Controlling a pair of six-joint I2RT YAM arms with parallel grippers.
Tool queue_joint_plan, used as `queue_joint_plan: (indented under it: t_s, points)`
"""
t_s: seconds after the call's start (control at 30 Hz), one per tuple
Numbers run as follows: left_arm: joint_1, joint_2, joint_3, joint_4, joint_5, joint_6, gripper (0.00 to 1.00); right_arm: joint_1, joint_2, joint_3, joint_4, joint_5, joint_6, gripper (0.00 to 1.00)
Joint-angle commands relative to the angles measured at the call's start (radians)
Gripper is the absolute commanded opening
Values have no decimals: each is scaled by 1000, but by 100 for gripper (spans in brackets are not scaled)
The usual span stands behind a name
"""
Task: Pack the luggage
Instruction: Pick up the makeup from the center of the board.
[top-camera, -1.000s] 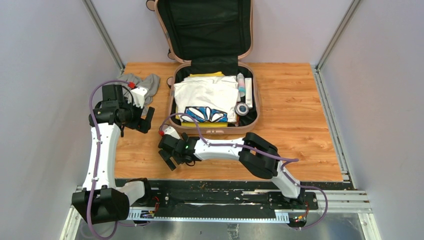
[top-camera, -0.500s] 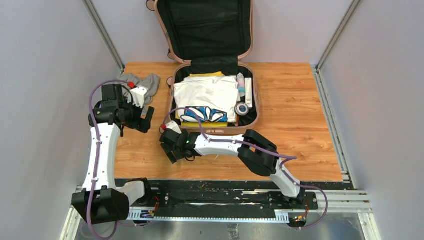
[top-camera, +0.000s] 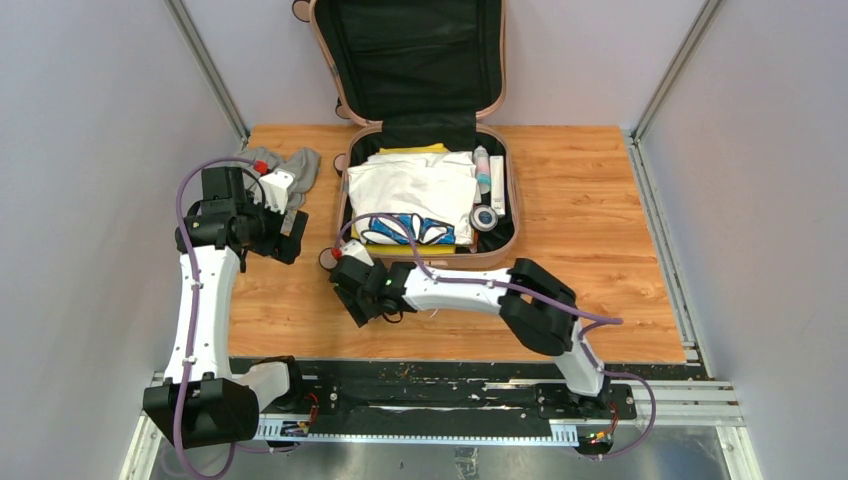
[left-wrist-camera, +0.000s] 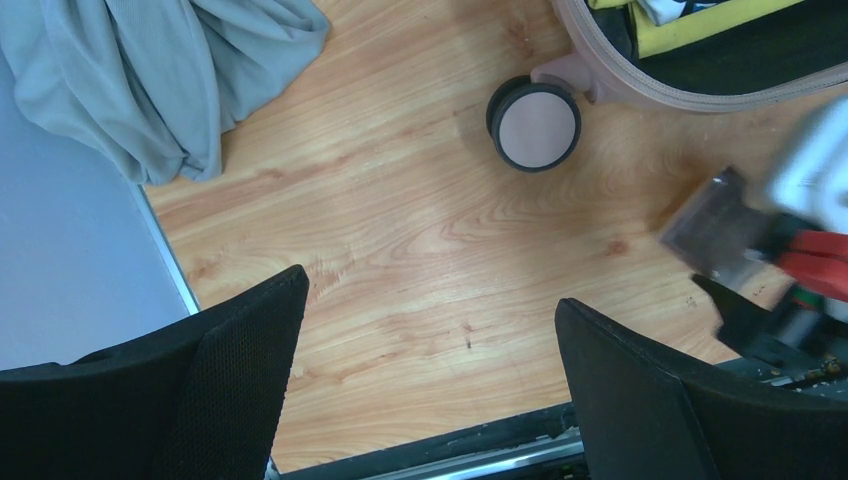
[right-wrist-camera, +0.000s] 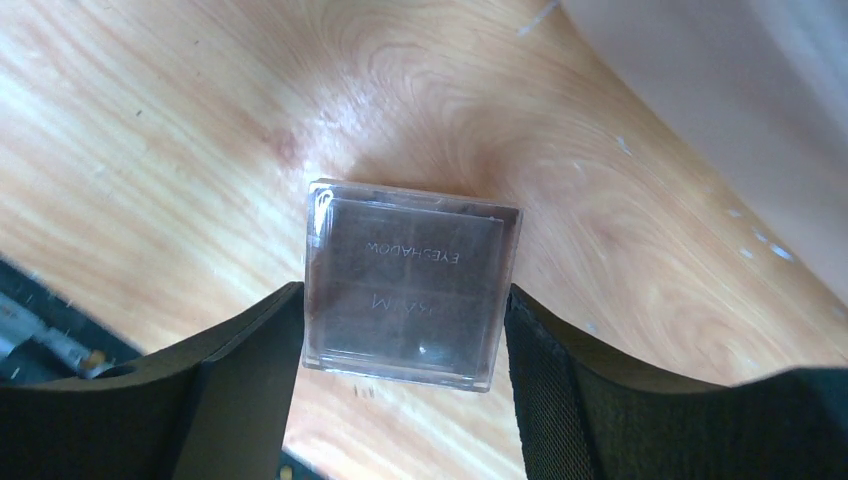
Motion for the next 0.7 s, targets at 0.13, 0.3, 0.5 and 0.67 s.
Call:
queue_joint_plan:
  t_s: [0.13,0.3,0.5,0.67]
  points:
    - [7,6,21,-10,4,-9,100,-60,-349,-100,-81,63,-43,47]
    - [7,6,18,-10,10,-11,100,-230,-486,-165,-115,69,-61,47]
    - [7,3,17,-10,12,-11,100,-468,-519,-229,-132,55,-79,46]
    - [7,4,15,-10,10,-8,100,-583,-482,-268,-111,40,-86,46]
